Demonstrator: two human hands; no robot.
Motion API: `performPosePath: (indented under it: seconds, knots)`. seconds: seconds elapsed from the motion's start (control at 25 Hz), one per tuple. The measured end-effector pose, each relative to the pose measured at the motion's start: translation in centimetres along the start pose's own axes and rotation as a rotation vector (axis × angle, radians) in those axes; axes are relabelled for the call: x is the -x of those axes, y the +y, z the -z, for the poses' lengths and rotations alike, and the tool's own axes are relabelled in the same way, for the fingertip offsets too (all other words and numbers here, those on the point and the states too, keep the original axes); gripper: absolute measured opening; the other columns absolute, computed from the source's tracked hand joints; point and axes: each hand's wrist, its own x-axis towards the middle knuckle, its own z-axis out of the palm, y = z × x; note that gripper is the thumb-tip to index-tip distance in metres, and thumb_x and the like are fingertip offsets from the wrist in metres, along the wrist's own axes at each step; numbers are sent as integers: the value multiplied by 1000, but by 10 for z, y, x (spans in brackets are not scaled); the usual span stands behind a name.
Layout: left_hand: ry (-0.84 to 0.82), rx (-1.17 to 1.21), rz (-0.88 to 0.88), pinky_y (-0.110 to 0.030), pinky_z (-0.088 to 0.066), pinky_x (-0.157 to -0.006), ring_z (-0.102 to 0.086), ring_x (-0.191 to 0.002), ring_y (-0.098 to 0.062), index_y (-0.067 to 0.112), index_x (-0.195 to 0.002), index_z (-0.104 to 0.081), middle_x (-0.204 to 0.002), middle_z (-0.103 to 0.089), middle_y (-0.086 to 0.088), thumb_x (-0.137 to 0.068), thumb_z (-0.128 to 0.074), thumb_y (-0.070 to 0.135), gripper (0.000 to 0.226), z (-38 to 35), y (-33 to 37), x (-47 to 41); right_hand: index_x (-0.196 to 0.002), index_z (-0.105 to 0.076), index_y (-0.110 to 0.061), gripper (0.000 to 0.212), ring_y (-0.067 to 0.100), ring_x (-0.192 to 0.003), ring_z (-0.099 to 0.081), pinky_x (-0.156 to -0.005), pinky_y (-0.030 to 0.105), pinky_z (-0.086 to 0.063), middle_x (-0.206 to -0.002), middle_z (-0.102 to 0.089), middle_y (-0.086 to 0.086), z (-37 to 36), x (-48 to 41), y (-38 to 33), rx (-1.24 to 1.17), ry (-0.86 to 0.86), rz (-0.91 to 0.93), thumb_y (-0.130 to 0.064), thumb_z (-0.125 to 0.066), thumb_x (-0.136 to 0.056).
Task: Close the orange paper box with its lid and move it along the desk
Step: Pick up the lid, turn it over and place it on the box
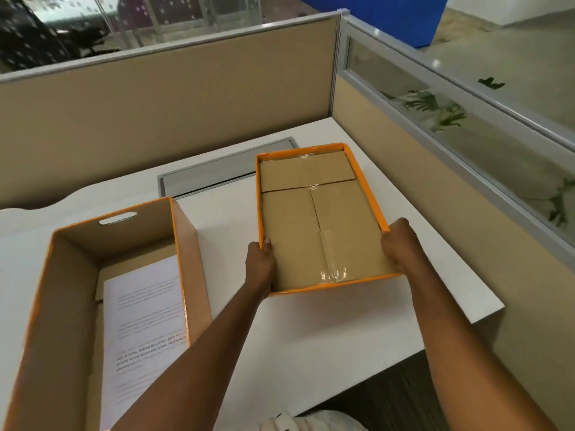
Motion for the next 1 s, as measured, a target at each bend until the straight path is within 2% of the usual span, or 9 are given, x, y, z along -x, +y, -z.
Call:
performPosePath:
  seconds: [0.08, 0.16, 0.28, 0.44, 0.56, 0.64, 0.76, 0.88, 1.0]
  knots:
    - [18, 19, -58, -35, -47, -71, -56, -89, -20, 5, -114, -49, -107, -57, -10, -99, -33, 34, 37, 23, 7, 5, -100, -37, -10, 11, 27, -82, -47, -63, 31, -36, -83, -44, 5, 12, 17, -18, -4, -93, 63, -15, -44, -93]
    - [30, 61, -99, -30, -42, -62, -54, -80, -12, 8, -114, -51, -103, -57, -7, -99, -34, 32, 34, 54, 17, 11, -107, -35, -12, 23, 22, -83, -50, -62, 33, -38, -86, -47, 1, 16, 42, -35, -101, -178, 110, -27, -48, -95]
    - [27, 148, -114, -32, -47, -68, -58, -85, -17, 11, -114, -53, -106, -60, -8, -99, -36, 32, 31, 101, 26, 20, -114, -36, -20, 29, 22, -90, -55, -65, 34, -46, -100, -53, 3, 10, 82, -56, -325, -242, 154, -34, -51, -94]
    - [-65, 253, -55, -36, -51, -76, -61, -96, -23, 11, -116, -52, -105, -61, -6, -97, -40, 39, 36, 155, 31, 35, -122, -53, -28, 31, 23, -100, -61, -81, 40, -52, -117, -61, 5, 0, 130, -91, -523, -155, 241, -16, -50, -94]
    - [85, 84, -242, -39, -48, -78, -55, -99, -26, 12, -104, -53, -96, -56, -1, -94, -46, 41, 32, 199, 31, 50, -98, -67, -28, 30, 22, -86, -60, -69, 31, -48, -98, -67, 4, -7, 182, -130, -545, -23, 352, -6, -50, -89]
    - [183, 49, -402, -50, -51, -82, -57, -95, -31, 15, -88, -57, -91, -59, -8, -94, -47, 37, 25, 230, 36, 62, -97, -68, -28, 30, 19, -78, -59, -66, 28, -46, -94, -67, 3, -12, 220, -155, -485, 86, 434, -6, -49, -88]
    - [39, 175, -446, -52, -53, -77, -60, -76, -34, 14, -73, -59, -81, -64, -23, -94, -47, 39, 36, 264, 59, 90, -122, -61, -28, 42, 22, -88, -62, -73, 27, -45, -97, -66, 0, -24, 280, -188, -301, 257, 562, -6, -49, -88]
    - [-112, 214, -438, -42, -54, -70, -58, -78, -26, 11, -89, -60, -83, -58, -16, -89, -51, 51, 41, 287, 84, 117, -134, -51, -28, 51, 28, -99, -64, -76, 27, -45, -113, -68, 6, -48, 341, -217, -109, 390, 635, -3, -51, -89]
    - [-308, 260, -361, -39, -57, -75, -61, -92, -28, 18, -120, -54, -105, -55, -6, -84, -50, 61, 57, 302, 106, 138, -142, -40, -24, 55, 27, -94, -67, -74, 36, -56, -120, -66, 9, -75, 387, -240, 59, 446, 710, -10, -57, -92]
